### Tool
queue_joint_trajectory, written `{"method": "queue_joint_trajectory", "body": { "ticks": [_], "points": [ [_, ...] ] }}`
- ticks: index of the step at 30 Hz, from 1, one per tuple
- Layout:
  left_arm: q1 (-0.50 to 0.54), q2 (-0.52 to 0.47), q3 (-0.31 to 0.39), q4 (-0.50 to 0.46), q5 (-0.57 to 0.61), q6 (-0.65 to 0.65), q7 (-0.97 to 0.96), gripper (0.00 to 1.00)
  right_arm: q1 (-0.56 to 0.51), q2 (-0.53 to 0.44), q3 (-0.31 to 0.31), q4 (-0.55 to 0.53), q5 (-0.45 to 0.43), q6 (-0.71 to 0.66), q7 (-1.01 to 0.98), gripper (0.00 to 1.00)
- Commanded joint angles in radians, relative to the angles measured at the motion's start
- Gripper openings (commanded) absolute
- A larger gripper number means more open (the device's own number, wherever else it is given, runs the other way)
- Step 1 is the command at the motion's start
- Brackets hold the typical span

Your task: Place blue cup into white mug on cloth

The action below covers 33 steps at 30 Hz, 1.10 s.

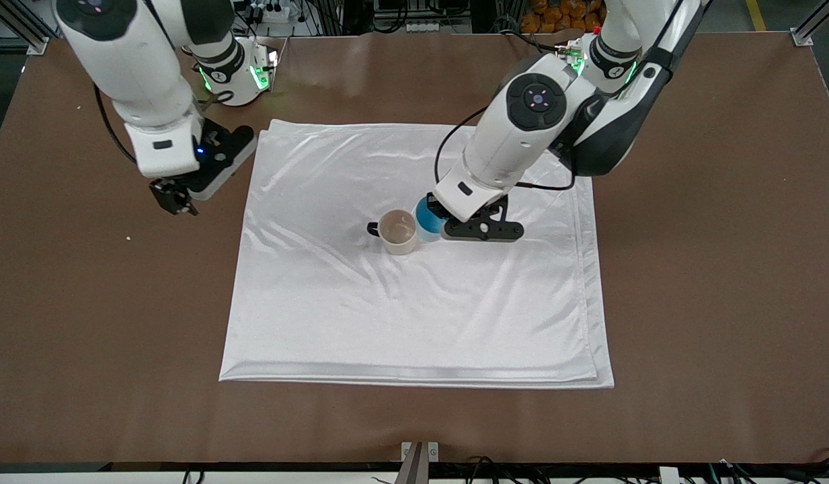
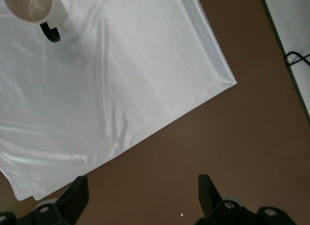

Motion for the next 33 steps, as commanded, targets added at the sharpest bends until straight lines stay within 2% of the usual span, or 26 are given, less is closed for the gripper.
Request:
{"method": "queue_joint_trajectory", "body": {
  "ticks": [1, 5, 10, 13, 19, 33],
  "points": [
    [-0.081, 0.051, 0.016, 0.031, 0.083, 0.026, -0.083, 0.00, -0.089, -0.075, 0.009, -0.023, 0.020, -0.025, 0.003, 0.99],
    [-0.136, 0.088, 0.027, 0.033, 0.184, 0.026, -0.158, 0.00, -0.160, -0.101, 0.006, -0.023, 0.037, -0.049, 0.003, 0.98],
    [-0.164, 0.128, 0.029, 0.033, 0.206, 0.058, -0.182, 0.00, -0.240, -0.117, -0.041, -0.023, 0.131, -0.068, 0.010, 1.00],
    [-0.199, 0.148, 0.058, 0.033, 0.207, 0.061, -0.186, 0.00, -0.269, -0.118, -0.061, -0.023, 0.132, -0.068, 0.031, 1.00],
    [-0.273, 0.171, 0.130, 0.033, 0.204, 0.092, -0.189, 0.00, -0.306, -0.117, -0.063, -0.023, 0.131, -0.072, 0.172, 1.00],
    [-0.282, 0.229, 0.131, 0.031, 0.206, 0.123, -0.185, 0.00, -0.327, -0.052, -0.063, 0.073, 0.118, -0.077, 0.356, 1.00]
  ]
}}
